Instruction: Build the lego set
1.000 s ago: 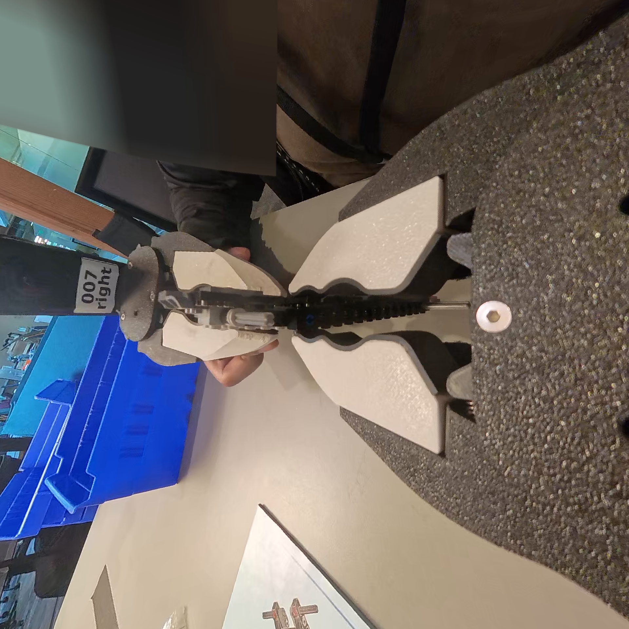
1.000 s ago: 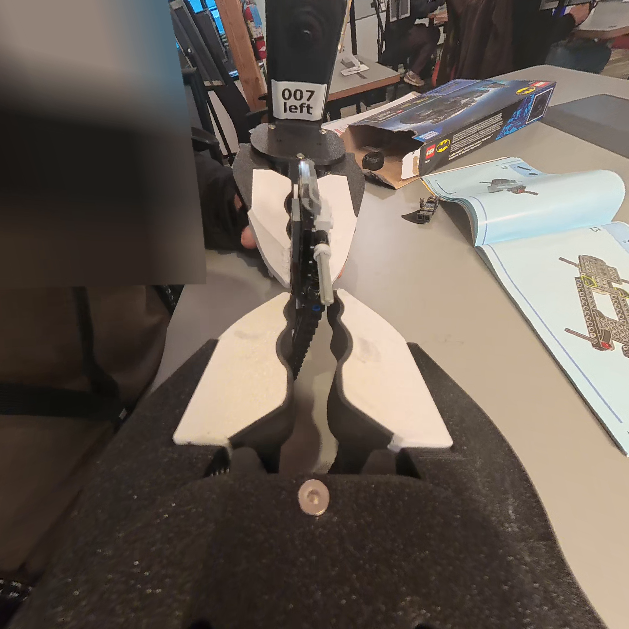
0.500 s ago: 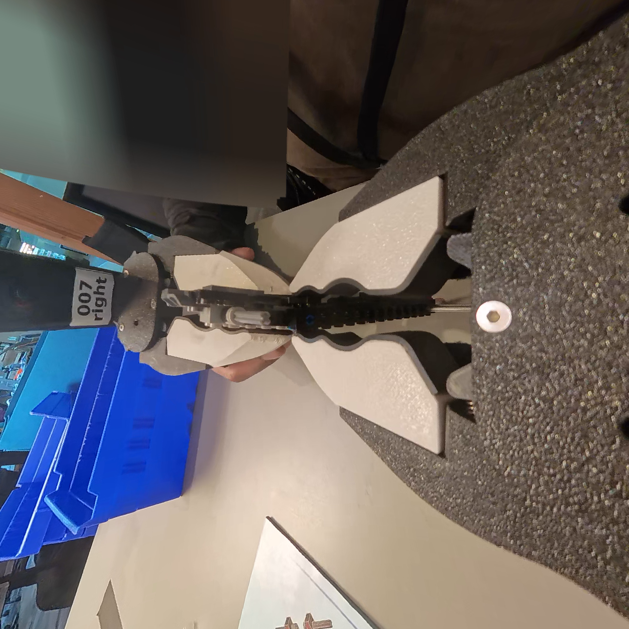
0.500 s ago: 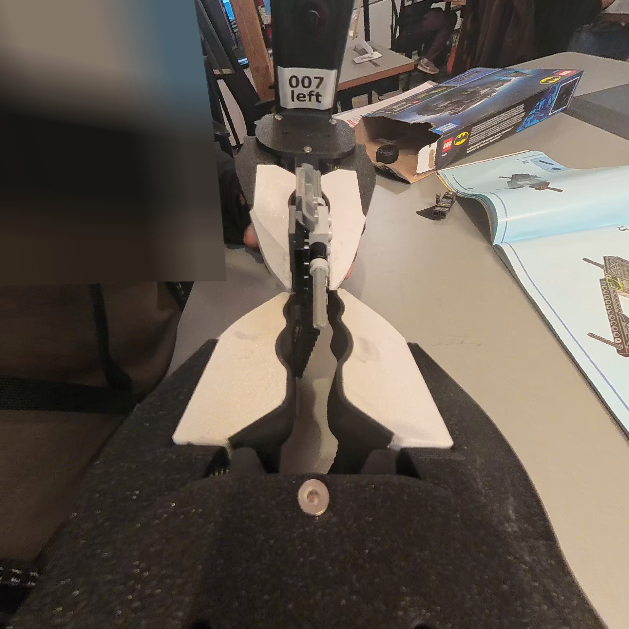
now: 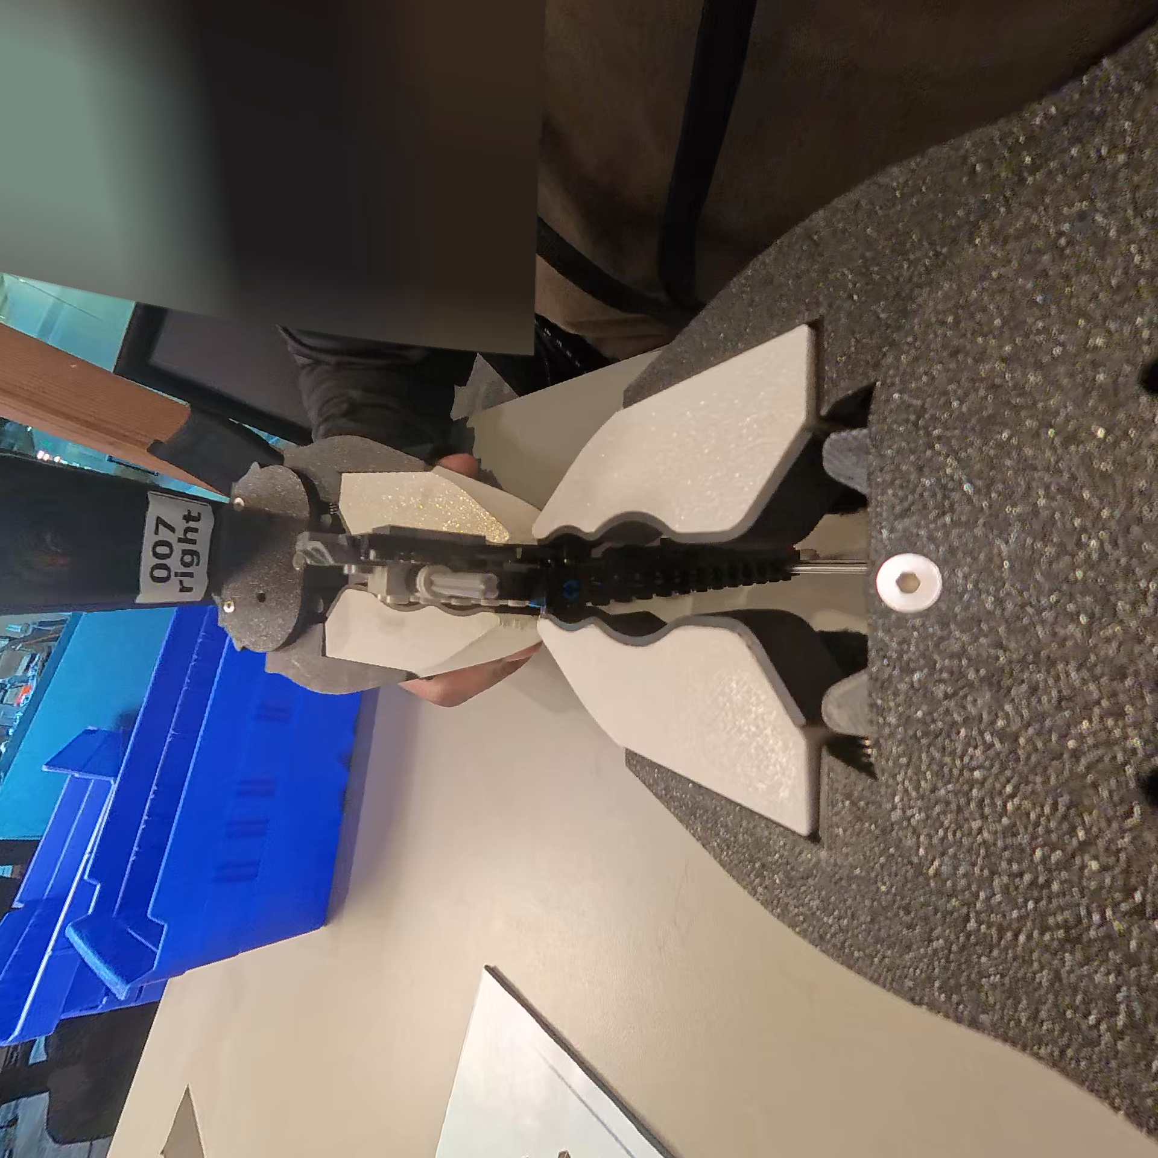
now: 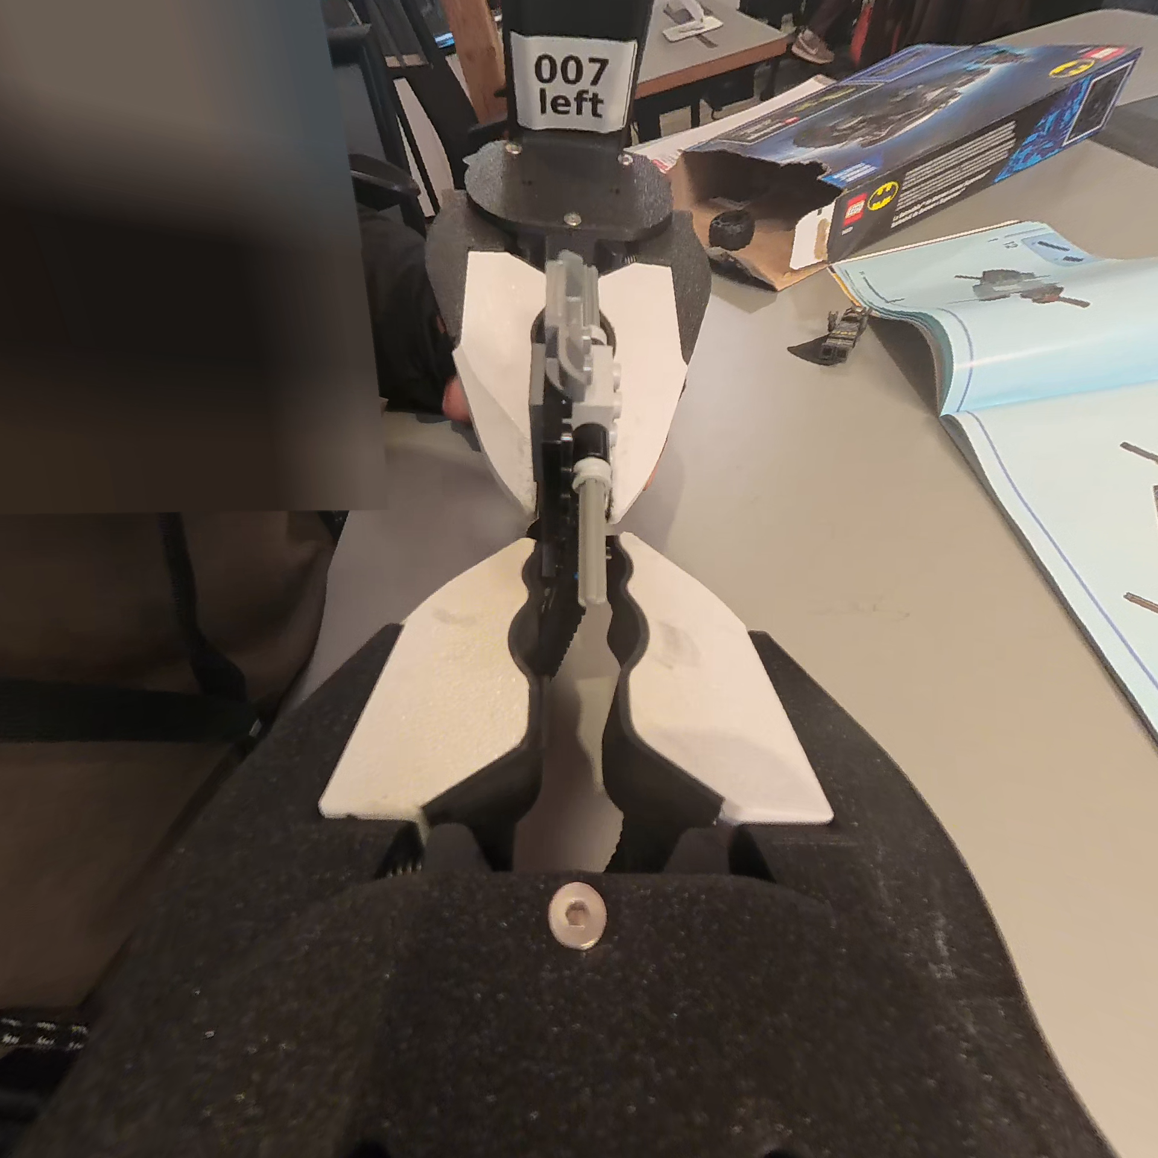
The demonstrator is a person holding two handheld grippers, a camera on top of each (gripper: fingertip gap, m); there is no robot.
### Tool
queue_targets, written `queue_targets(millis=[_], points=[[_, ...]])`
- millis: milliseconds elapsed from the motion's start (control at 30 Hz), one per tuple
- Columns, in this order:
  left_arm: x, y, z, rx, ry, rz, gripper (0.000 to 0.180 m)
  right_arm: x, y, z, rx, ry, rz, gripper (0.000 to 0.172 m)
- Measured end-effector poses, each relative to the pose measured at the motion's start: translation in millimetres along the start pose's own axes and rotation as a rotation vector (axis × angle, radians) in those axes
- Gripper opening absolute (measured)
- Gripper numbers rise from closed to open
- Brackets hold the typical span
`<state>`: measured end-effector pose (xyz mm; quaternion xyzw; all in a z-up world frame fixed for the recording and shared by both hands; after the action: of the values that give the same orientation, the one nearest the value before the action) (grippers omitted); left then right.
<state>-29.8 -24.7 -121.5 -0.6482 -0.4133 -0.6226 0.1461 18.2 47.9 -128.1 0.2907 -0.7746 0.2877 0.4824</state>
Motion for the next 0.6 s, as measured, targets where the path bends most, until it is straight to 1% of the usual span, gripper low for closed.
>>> queue_targets(millis=[300, 467, 600], points=[[-1.0, 1.9, -0.3, -0.024, -0.032, -0.016, 0.017, -1.6, -1.9, 1.0, 0.047, -0.009, 0.001, 0.016], [-2.1, 4.5, 0.6, -0.043, -0.067, -0.033, 0.017, -3.7, -4.8, 1.7, 0.074, -0.062, 0.001, 0.017], [-1.7, 5.1, 0.2, -0.021, -0.083, -0.026, 0.018, -3.6, -4.7, 2.1, 0.07, -0.068, 0.015, 0.017]])
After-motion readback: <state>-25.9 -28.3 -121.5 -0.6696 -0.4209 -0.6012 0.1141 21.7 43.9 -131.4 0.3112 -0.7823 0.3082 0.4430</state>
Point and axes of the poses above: each gripper's, where its closed fingertips meet, z out along the fingers, x out of its top, y = z × x across the jaws, the point moved 5 cm from there along -z, back along the fingers, and after that the axes turned 8 degrees about -x, right-handed, at the moved point
